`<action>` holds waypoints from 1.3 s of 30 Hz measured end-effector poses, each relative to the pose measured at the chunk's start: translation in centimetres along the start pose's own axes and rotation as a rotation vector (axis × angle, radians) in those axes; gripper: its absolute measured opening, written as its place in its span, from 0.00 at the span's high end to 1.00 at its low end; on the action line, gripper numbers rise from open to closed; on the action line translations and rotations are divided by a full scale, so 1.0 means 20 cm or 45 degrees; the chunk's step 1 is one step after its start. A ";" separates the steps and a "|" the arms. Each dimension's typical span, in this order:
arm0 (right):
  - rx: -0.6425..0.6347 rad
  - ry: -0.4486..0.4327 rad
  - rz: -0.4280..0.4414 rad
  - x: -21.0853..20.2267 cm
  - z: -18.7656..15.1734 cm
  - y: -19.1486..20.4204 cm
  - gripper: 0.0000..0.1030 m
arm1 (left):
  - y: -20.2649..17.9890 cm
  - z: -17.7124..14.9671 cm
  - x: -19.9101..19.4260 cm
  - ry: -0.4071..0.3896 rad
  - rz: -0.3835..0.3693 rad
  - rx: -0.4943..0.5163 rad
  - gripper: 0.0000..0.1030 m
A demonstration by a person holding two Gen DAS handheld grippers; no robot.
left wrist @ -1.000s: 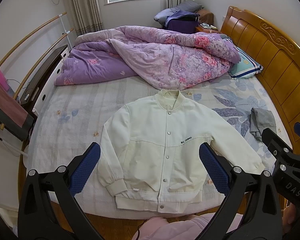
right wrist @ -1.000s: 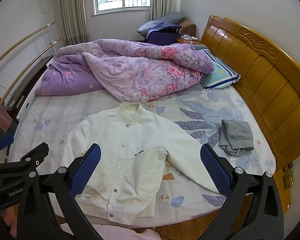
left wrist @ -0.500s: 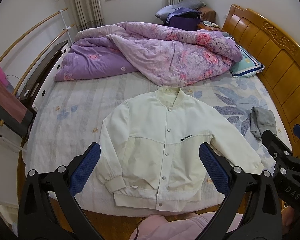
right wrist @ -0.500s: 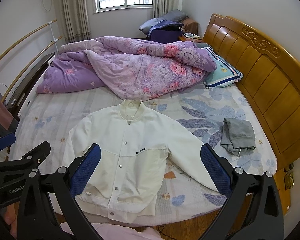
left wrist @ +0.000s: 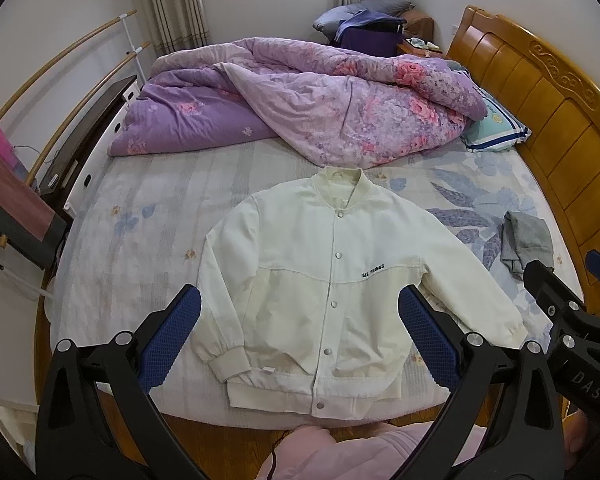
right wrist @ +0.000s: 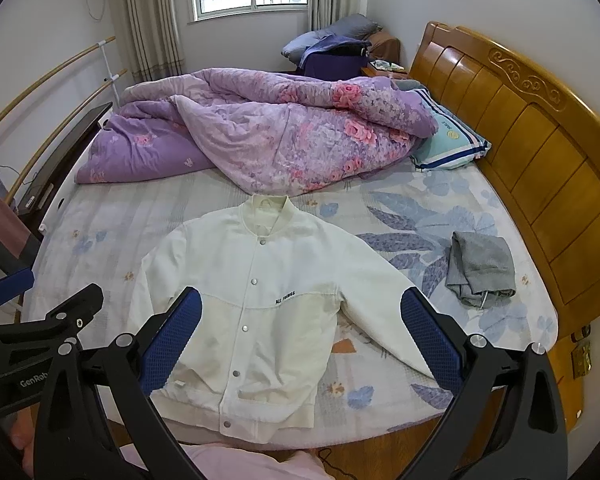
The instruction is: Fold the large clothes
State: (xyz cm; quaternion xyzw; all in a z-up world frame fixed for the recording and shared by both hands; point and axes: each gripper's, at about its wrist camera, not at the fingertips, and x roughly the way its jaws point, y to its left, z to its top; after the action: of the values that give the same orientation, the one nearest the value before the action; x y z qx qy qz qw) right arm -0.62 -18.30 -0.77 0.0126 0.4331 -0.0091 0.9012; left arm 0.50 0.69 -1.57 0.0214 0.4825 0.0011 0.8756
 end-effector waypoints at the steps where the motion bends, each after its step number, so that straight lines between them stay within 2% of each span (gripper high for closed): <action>1: 0.000 0.005 0.002 0.00 0.00 -0.01 0.07 | 0.00 0.00 0.00 0.005 -0.001 -0.004 0.05; 27: -0.004 0.027 0.012 0.02 -0.01 0.02 0.07 | 0.02 -0.03 0.02 0.025 -0.010 -0.014 0.05; 39: 0.016 0.031 0.012 0.02 -0.04 -0.01 0.07 | -0.03 -0.06 0.02 0.048 -0.052 0.011 0.05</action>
State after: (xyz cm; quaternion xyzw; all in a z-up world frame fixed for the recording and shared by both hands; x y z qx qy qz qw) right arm -0.90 -18.49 -1.57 0.0203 0.4438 -0.0072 0.8959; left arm -0.36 0.19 -2.62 0.0154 0.4994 -0.0185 0.8660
